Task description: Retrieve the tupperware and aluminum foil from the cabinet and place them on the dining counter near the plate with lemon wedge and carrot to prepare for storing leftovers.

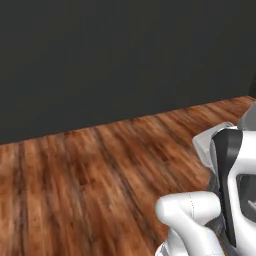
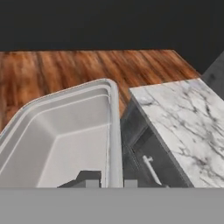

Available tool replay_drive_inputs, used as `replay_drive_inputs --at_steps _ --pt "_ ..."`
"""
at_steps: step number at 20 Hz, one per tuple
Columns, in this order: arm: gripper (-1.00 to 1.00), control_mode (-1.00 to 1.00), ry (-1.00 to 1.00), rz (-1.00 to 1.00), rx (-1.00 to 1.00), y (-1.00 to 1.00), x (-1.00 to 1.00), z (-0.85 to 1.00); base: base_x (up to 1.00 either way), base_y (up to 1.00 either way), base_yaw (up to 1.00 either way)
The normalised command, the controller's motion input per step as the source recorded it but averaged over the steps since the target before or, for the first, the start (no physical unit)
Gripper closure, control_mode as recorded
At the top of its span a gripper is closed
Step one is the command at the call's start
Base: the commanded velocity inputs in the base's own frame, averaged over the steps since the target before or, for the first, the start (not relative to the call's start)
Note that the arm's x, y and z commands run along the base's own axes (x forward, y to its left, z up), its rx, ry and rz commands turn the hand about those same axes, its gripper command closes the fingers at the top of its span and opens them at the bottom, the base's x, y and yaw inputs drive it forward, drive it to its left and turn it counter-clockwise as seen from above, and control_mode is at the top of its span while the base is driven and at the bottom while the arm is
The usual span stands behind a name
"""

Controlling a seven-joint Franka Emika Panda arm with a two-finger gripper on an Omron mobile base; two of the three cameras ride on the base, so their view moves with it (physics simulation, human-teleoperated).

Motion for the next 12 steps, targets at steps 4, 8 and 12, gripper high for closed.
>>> replay_drive_inputs --at_steps 4,8,12 --pt "1.00 1.00 0.00 0.00 0.00 0.00 0.00 0.00 1.00 0.46 -0.42" --pt "1.00 1.00 0.00 0.00 0.00 0.00 0.00 0.00 1.00 0.51 -0.48" --pt "1.00 1.00 0.00 0.00 0.00 0.00 0.00 0.00 0.91 0.53 -0.54"
